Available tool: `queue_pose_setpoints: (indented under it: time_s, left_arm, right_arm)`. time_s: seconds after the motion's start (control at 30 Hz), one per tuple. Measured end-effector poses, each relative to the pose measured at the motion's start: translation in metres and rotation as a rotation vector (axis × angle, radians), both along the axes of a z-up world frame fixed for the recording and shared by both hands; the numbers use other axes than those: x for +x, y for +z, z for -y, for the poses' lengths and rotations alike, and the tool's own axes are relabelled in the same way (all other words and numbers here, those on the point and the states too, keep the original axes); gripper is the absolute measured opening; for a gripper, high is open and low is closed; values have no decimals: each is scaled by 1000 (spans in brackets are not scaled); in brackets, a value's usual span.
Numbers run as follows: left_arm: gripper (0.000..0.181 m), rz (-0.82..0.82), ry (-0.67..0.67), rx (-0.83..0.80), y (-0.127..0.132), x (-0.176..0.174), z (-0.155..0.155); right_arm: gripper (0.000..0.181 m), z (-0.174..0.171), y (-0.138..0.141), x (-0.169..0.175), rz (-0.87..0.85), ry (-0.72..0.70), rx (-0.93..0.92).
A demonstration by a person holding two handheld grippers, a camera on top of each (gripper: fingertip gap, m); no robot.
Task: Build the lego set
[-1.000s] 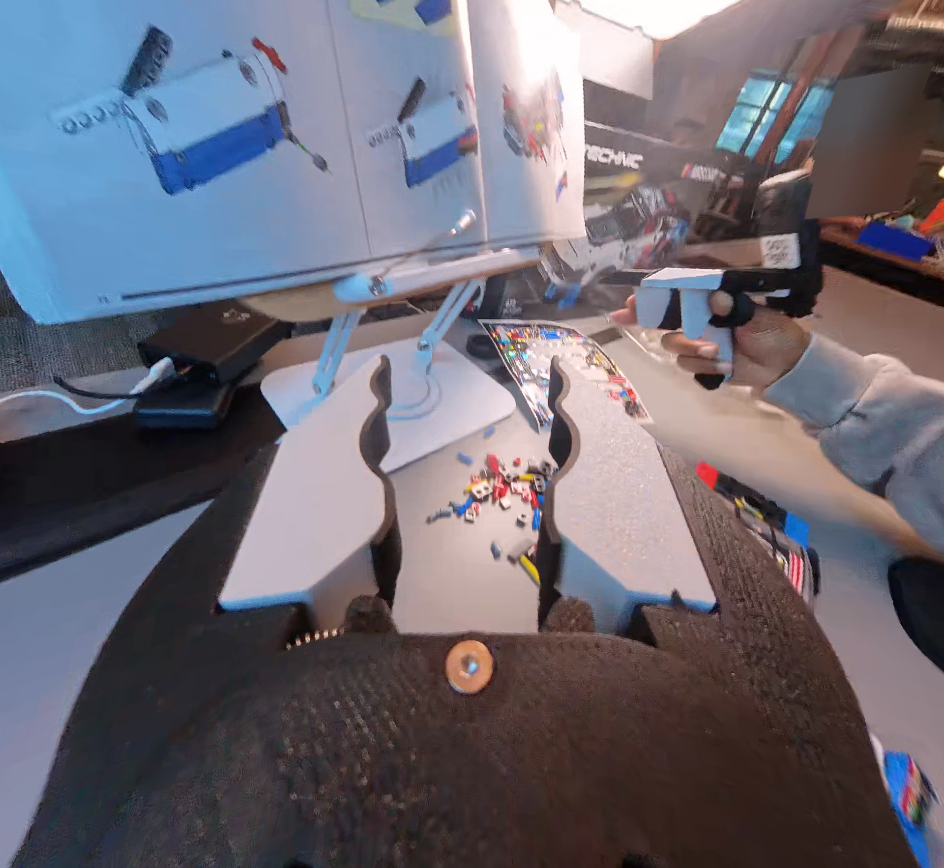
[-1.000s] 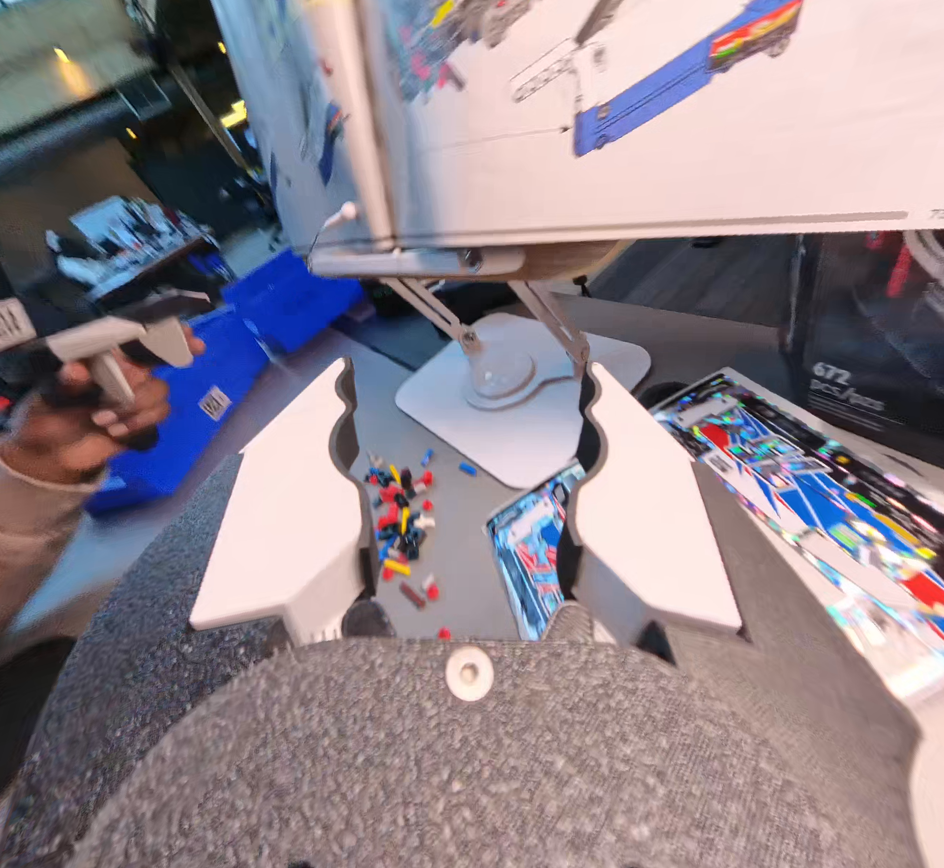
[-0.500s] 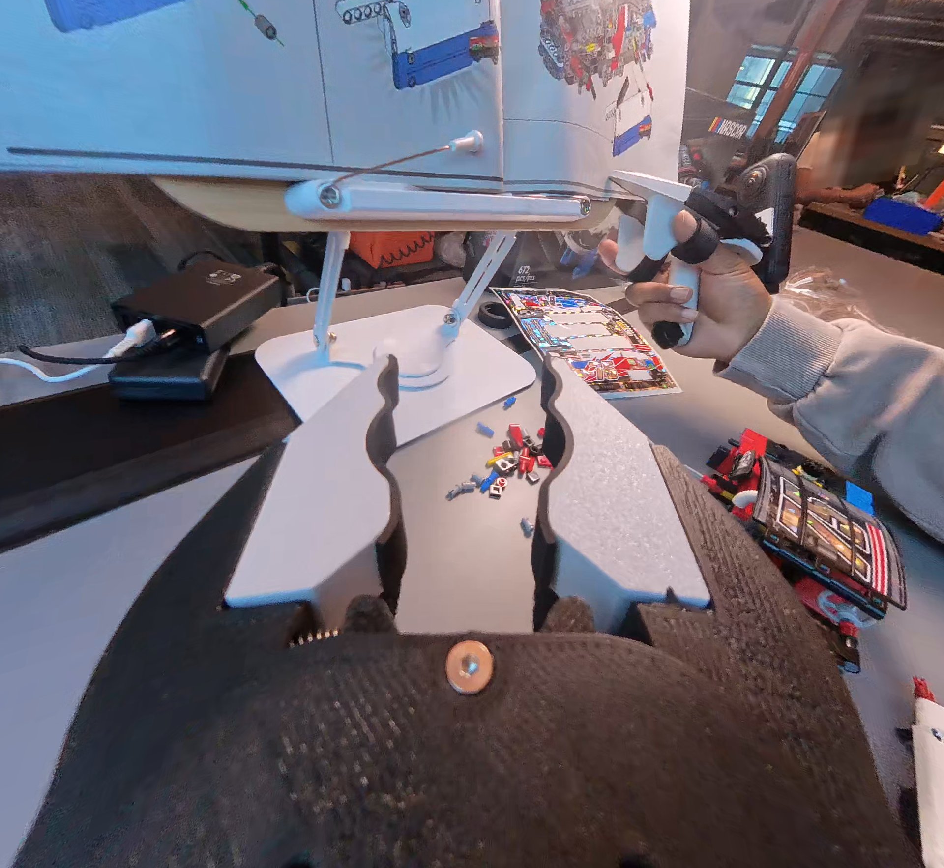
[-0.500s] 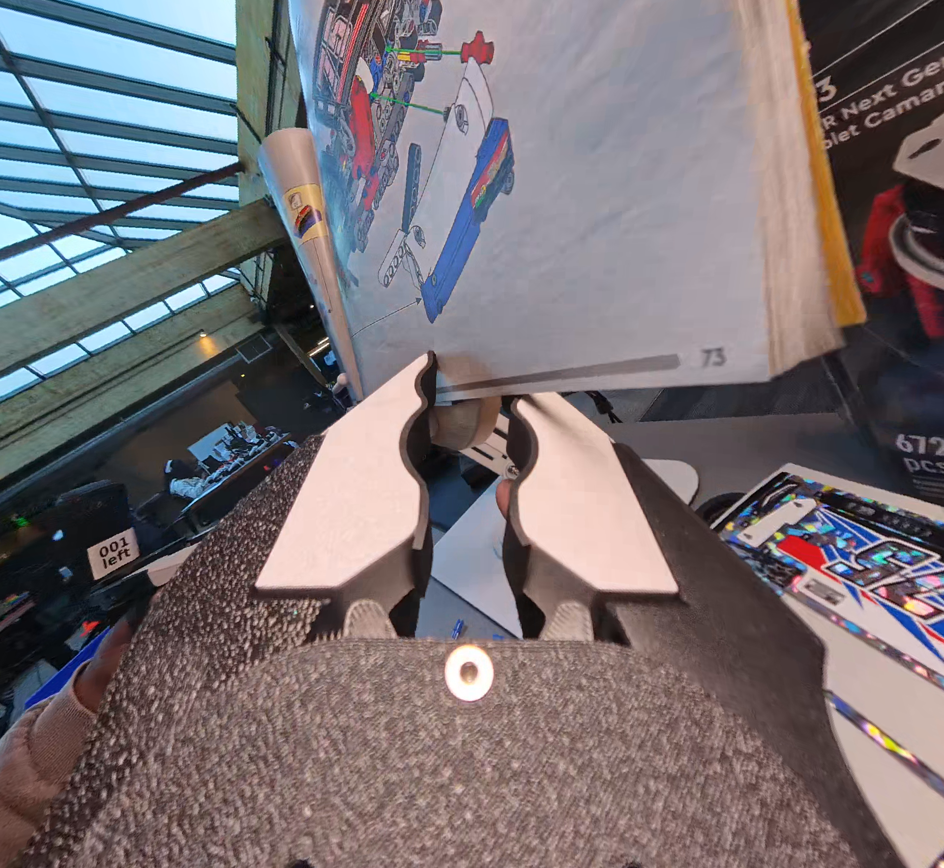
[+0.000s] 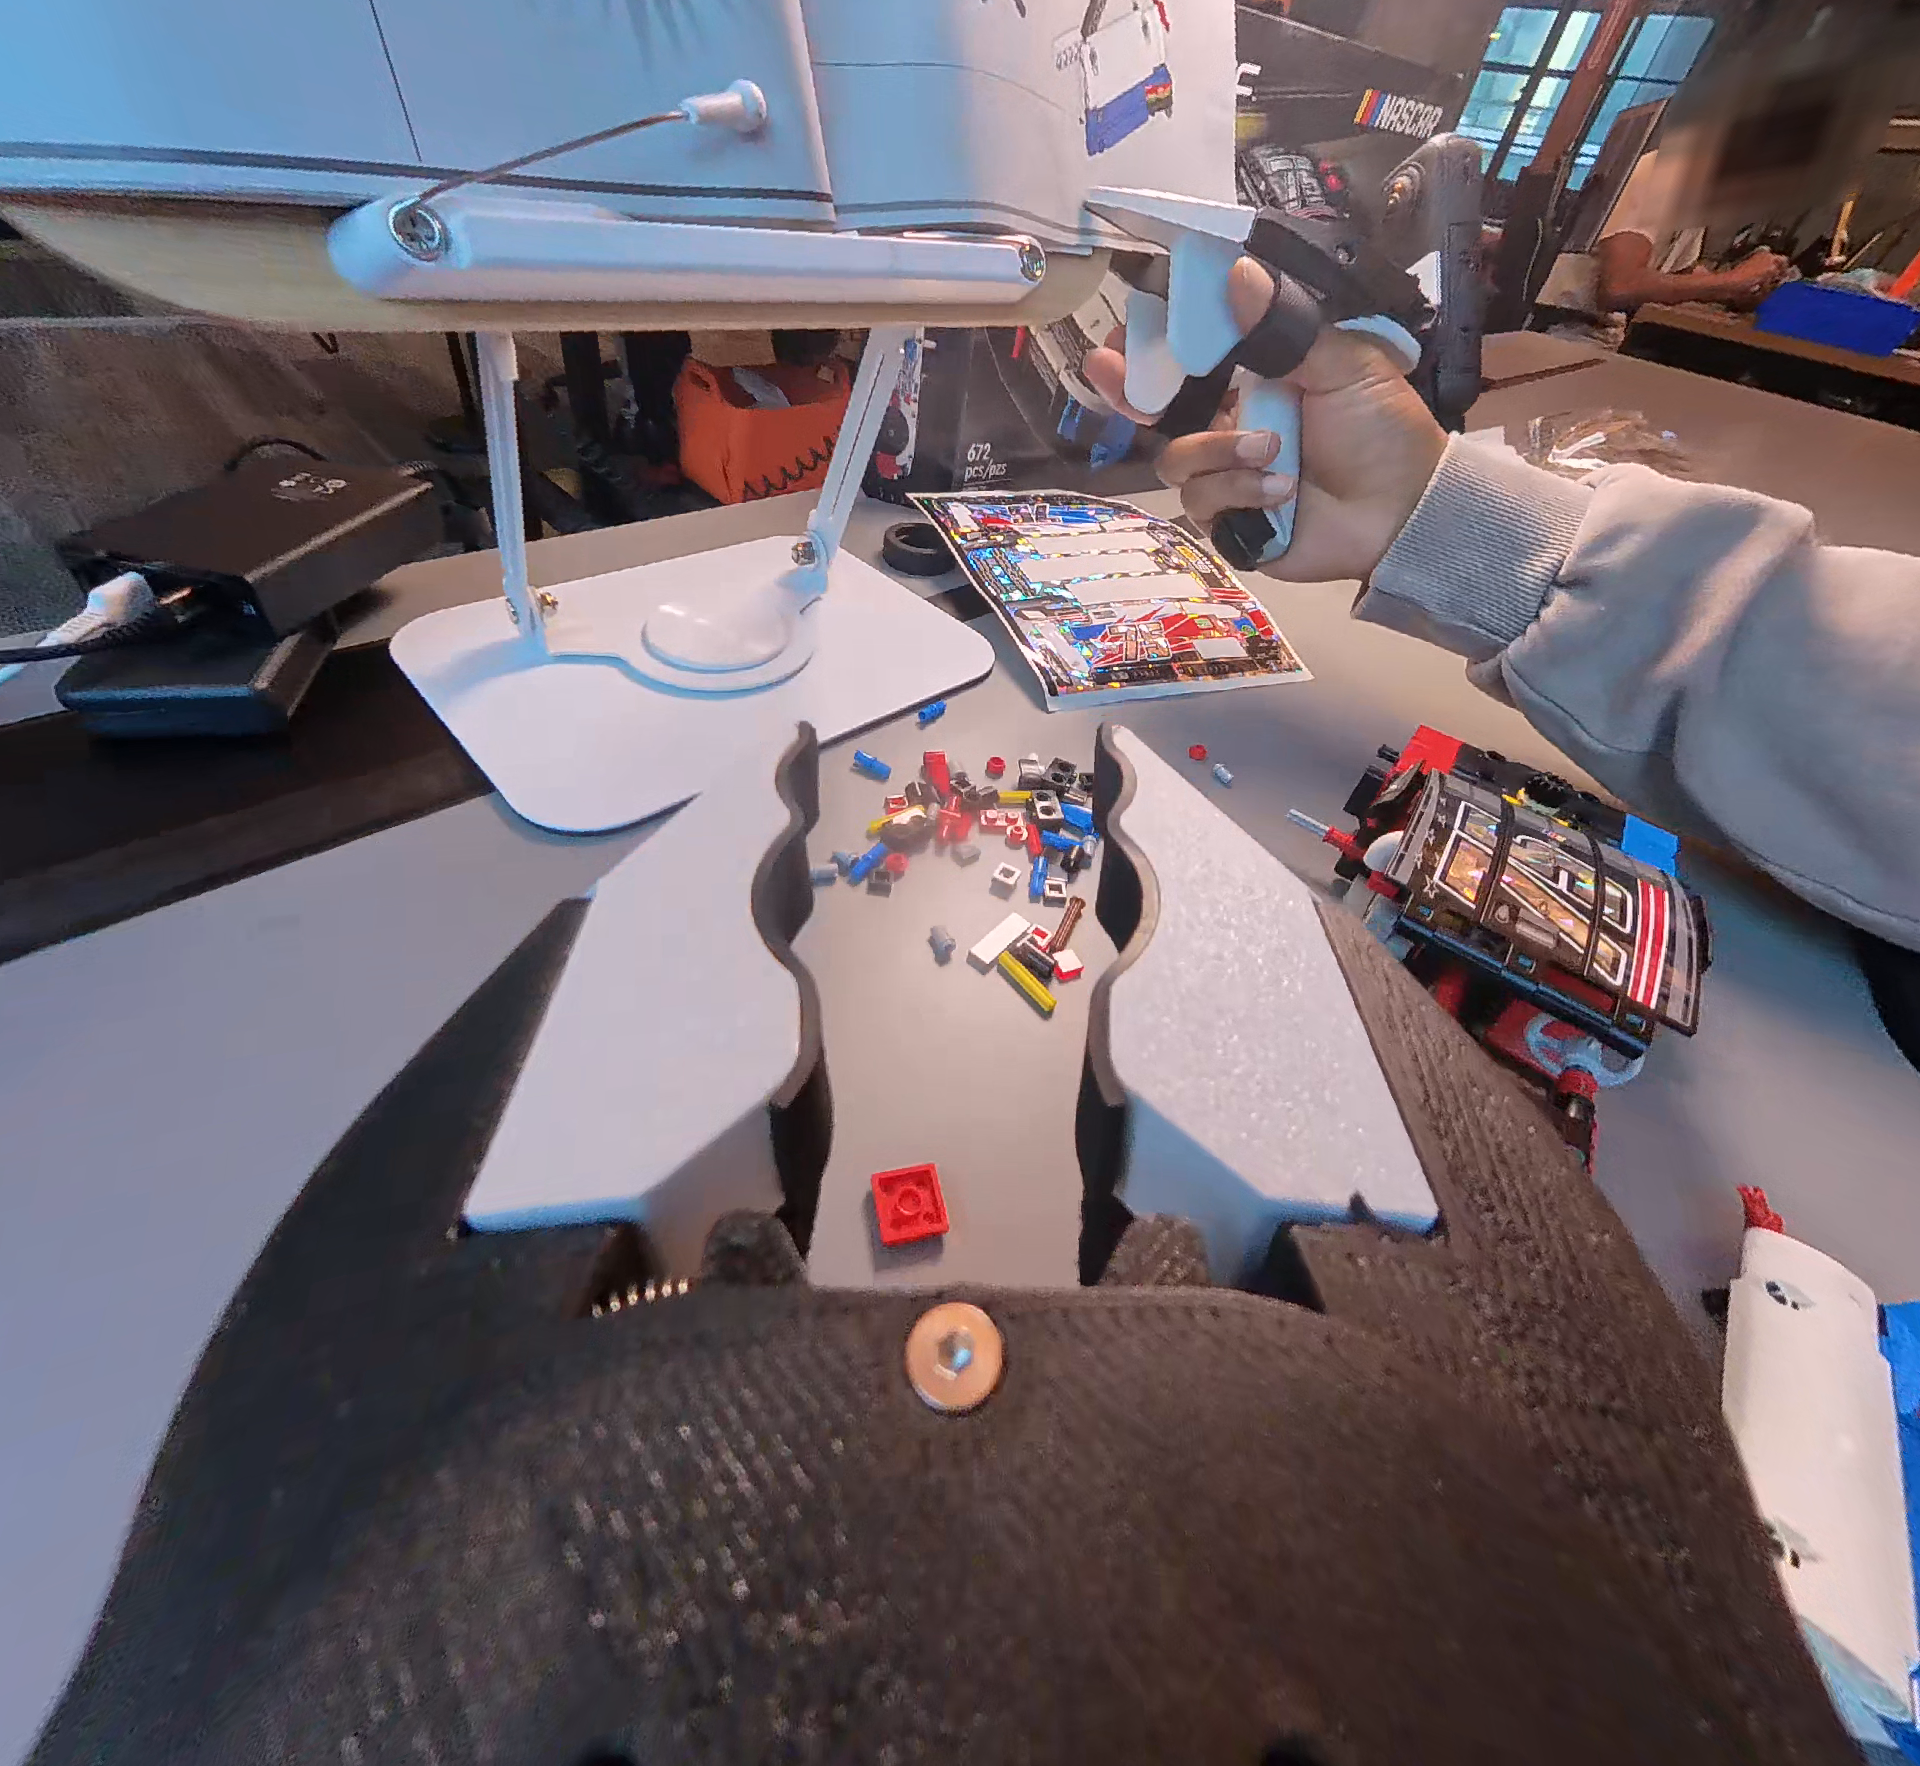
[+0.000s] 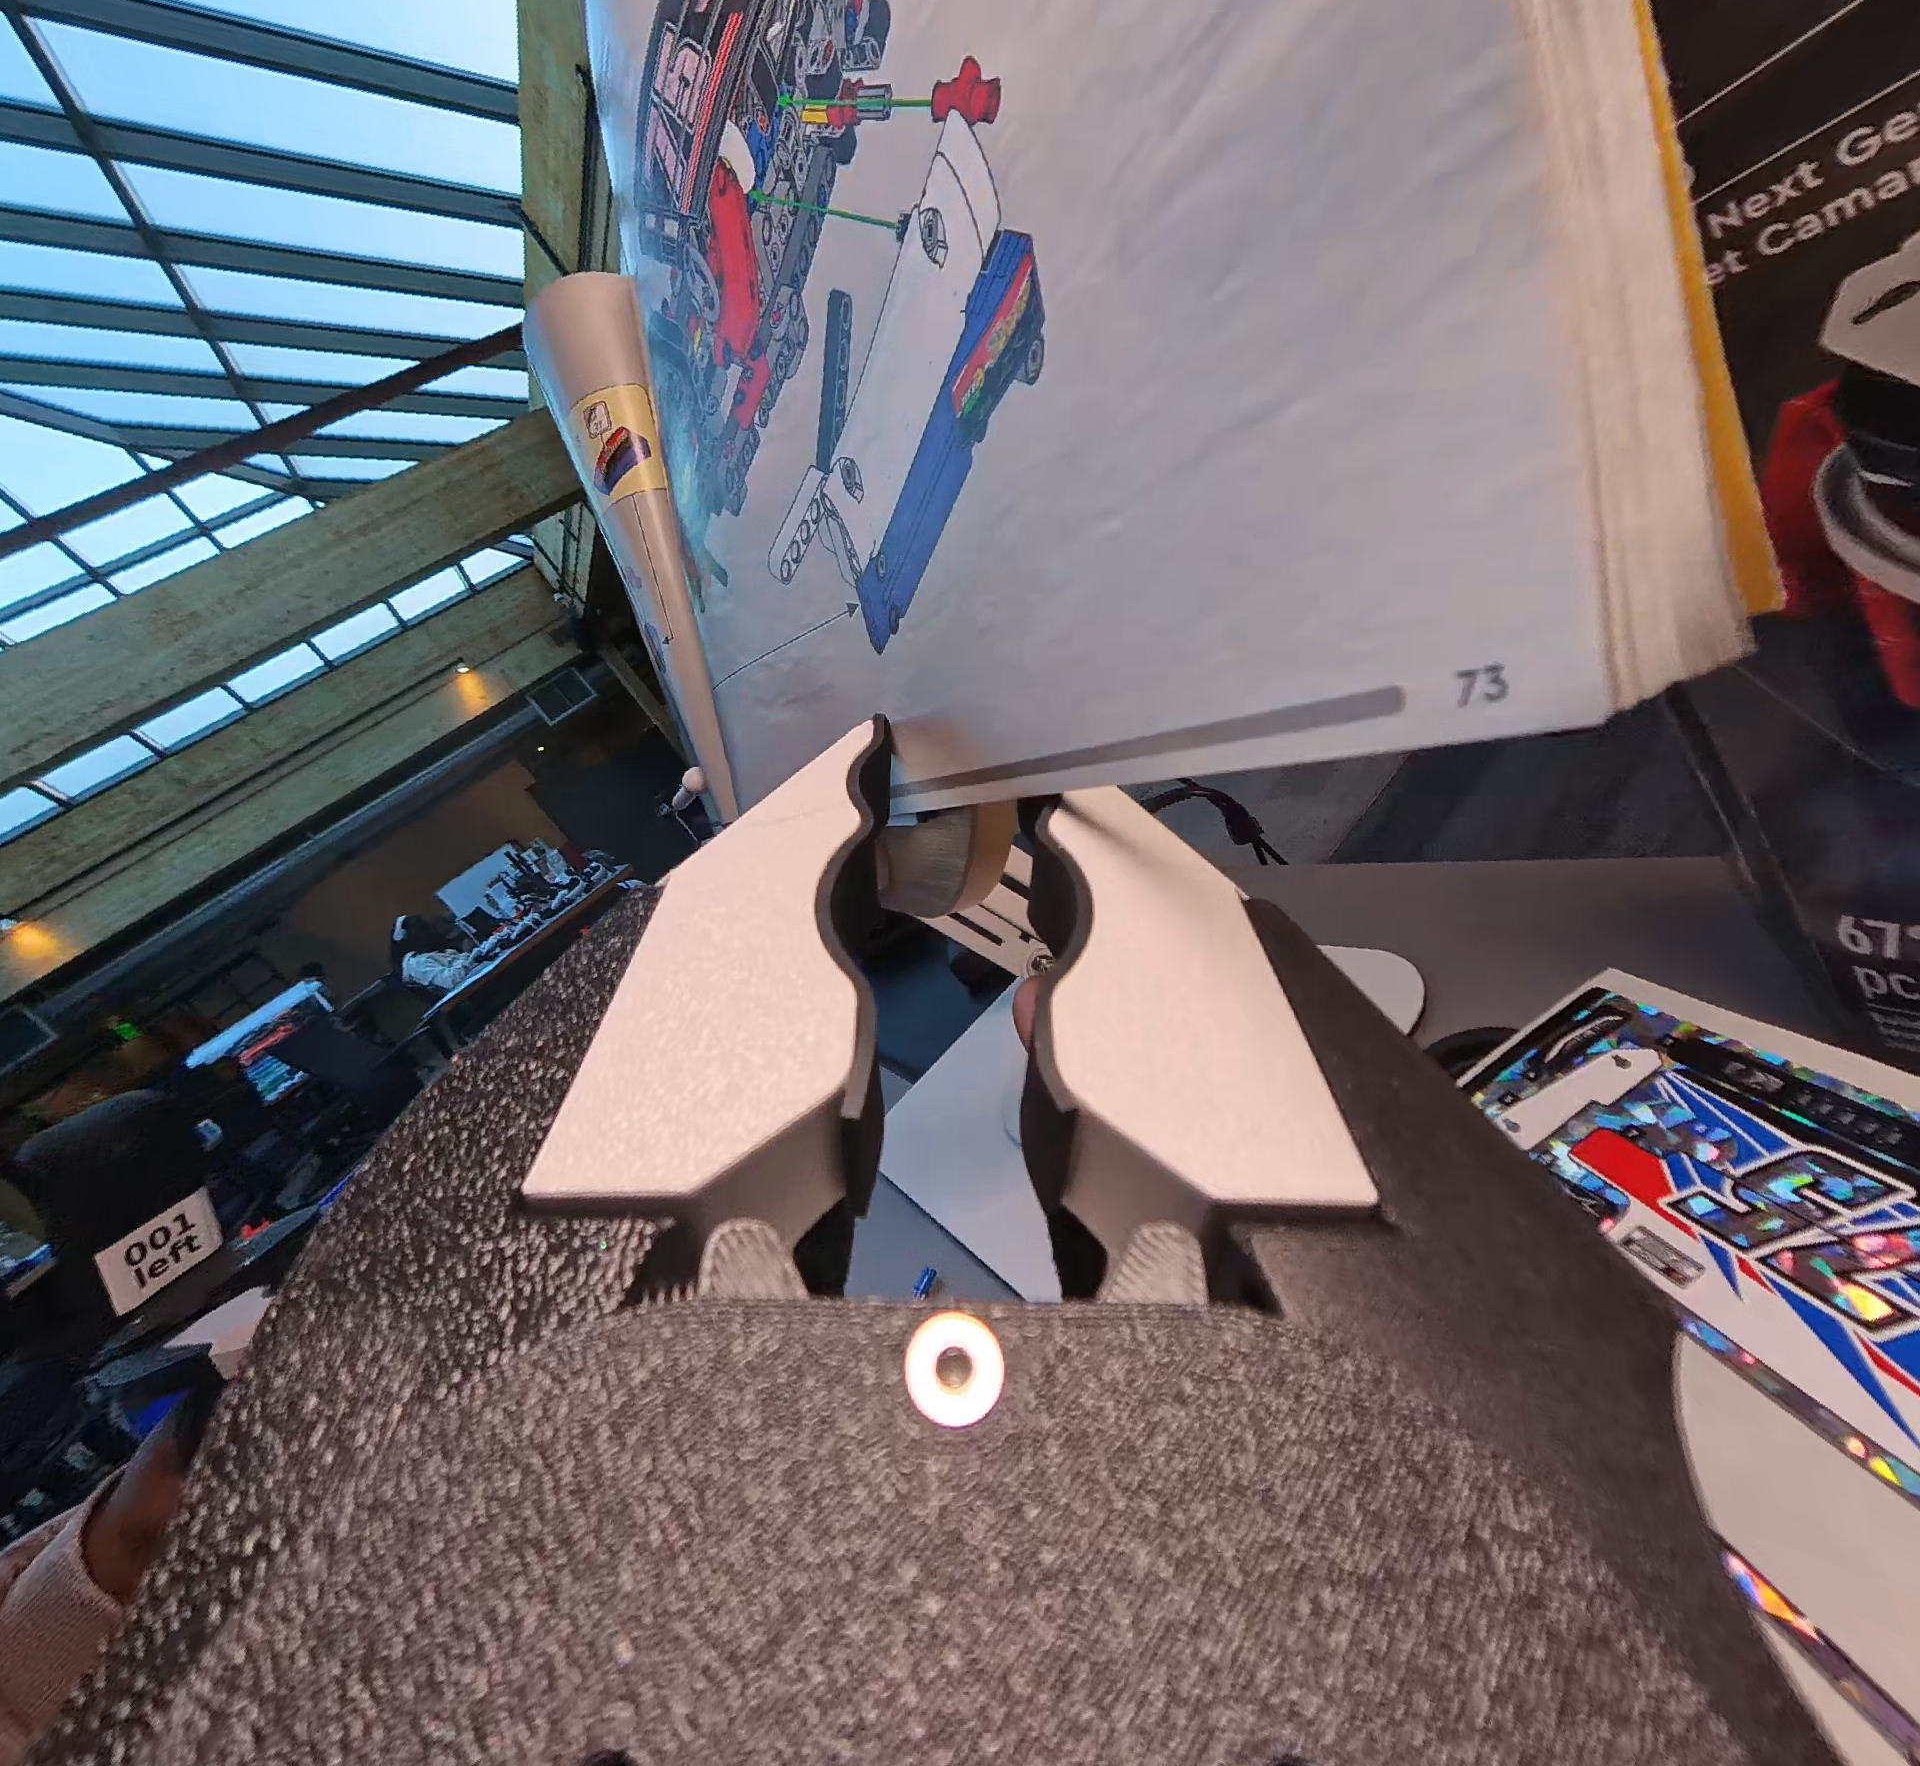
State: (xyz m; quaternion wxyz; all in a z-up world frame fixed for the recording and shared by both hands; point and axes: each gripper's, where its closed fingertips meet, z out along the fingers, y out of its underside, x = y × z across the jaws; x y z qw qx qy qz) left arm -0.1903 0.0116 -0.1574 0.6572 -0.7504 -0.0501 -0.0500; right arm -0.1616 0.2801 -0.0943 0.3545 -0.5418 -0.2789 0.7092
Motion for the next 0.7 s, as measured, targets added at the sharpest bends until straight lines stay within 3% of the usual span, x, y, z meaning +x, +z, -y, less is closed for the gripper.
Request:
queue_pose_setpoints:
  time_s: [0.2,0.4,0.5,0.7]
  left_arm:
    - [55,-91,-15,1,-12,13,-4]
    - [58,-204,-11,36,-5,28,3]
    - [57,-227,-2,56,1,33,11]
    - [55,-212,30,81,-2,40,31]
  right_arm:
    - [22,-6,-1,-2,-5,13,18]
    - [30,0,-2,4,38,40,16]
    - [43,7,-6,22,50,44,14]
    - [33,7,-6,69,99,-114,189]
